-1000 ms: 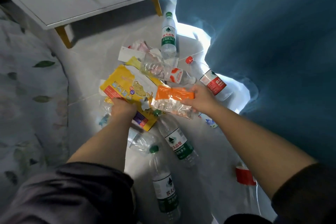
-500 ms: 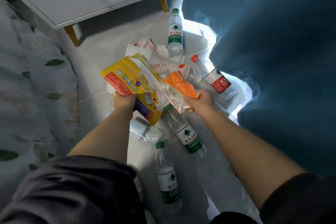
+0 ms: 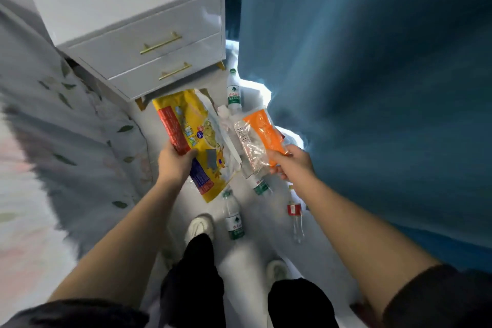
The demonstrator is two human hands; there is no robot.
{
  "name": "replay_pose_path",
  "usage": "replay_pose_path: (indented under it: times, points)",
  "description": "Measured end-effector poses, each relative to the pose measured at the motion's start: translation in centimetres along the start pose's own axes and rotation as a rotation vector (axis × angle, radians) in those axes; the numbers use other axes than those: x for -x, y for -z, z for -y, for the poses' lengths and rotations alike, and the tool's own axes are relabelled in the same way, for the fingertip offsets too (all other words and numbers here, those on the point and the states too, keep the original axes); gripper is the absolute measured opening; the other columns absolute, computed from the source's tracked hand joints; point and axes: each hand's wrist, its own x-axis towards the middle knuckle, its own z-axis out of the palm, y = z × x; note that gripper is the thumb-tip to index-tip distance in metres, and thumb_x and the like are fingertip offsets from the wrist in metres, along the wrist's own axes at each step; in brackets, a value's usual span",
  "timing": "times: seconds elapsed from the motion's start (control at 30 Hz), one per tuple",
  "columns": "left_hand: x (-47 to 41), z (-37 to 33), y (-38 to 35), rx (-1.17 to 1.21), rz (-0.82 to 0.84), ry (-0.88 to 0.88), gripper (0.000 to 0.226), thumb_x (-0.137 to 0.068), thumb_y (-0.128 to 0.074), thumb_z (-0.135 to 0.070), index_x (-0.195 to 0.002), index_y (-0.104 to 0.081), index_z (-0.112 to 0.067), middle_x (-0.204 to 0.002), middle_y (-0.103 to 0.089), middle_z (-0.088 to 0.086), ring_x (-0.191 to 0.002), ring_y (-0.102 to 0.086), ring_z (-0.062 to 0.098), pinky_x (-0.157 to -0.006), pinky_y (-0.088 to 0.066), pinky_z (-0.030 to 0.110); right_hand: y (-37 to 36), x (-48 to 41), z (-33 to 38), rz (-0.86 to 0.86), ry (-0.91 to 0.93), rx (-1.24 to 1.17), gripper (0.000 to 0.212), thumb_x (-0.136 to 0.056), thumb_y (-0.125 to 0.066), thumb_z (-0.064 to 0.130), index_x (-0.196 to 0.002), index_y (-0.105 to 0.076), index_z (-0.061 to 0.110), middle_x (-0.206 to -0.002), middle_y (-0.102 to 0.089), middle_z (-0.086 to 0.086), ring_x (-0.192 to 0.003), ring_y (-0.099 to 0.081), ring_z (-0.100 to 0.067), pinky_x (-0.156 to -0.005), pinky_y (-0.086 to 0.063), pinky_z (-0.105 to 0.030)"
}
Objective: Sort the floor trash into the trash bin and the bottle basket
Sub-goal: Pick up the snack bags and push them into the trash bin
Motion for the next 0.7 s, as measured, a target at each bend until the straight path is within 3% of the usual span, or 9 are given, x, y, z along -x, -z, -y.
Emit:
replay_pose_path:
  times: [0.17, 0.37, 0.47, 0.63, 0.7]
  points:
    - [10.1, -10.9, 6.0, -0.074, 0.153, -0.116, 0.027, -0.087, -0.064, -0.009, -0.104, -0.05, -0.023, -0.103, -0.06, -0.003, -0.089, -0.061, 0.018, -0.074, -0.052, 0.03, 4.8, 12.8, 8.3, -0.12, -0.003, -0.081, 0.013, -0.081, -0.073, 0.016, -0.077, -0.06, 0.015, -0.058, -0.059, 0.0, -0.046, -0.049, -0.008, -0.042, -0.034, -0.019]
    - [18.7, -19.1, 10.7, -0.151, 0.386, -0.199, 0.029, -0.09, -0.061, -0.018, -0.117, -0.051, -0.023, -0.109, -0.062, -0.005, -0.096, -0.063, 0.02, -0.077, -0.056, 0.037, 8.3, 24.9, 12.2, -0.281, -0.005, -0.311, 0.016, -0.081, -0.072, 0.01, -0.087, -0.058, 0.011, -0.06, -0.052, -0.004, -0.044, -0.039, -0.009, -0.035, -0.03, -0.017]
    - [22.0, -21.8, 11.4, -0.237, 0.479, -0.266, 0.032, -0.091, -0.06, -0.021, -0.122, -0.051, -0.021, -0.113, -0.063, -0.003, -0.098, -0.064, 0.021, -0.081, -0.057, 0.046, 9.8, 29.5, 11.9, -0.317, 0.03, -0.422, 0.01, -0.086, -0.067, 0.007, -0.088, -0.058, 0.011, -0.062, -0.046, -0.007, -0.047, -0.033, -0.013, -0.039, -0.025, -0.02]
    - [27.6, -23.7, 10.1, -0.307, 0.545, -0.454, 0.022, -0.091, -0.061, -0.018, -0.11, -0.053, -0.024, -0.099, -0.063, -0.006, -0.081, -0.061, 0.012, -0.061, -0.05, 0.022, 12.9, 35.7, 8.5, -0.408, 0.053, -0.512, 0.007, -0.085, -0.069, 0.007, -0.085, -0.063, 0.011, -0.052, -0.048, -0.001, -0.04, -0.037, -0.008, -0.039, -0.031, -0.016]
    - [30.1, -23.7, 9.0, -0.317, 0.586, -0.484, 0.02, -0.091, -0.061, -0.017, -0.108, -0.053, -0.025, -0.096, -0.063, -0.006, -0.081, -0.062, 0.013, -0.059, -0.047, 0.021, 14.3, 38.0, 6.2, -0.438, 0.078, -0.575, 0.008, -0.085, -0.069, 0.006, -0.083, -0.063, 0.011, -0.054, -0.049, -0.001, -0.04, -0.039, -0.006, -0.04, -0.033, -0.016]
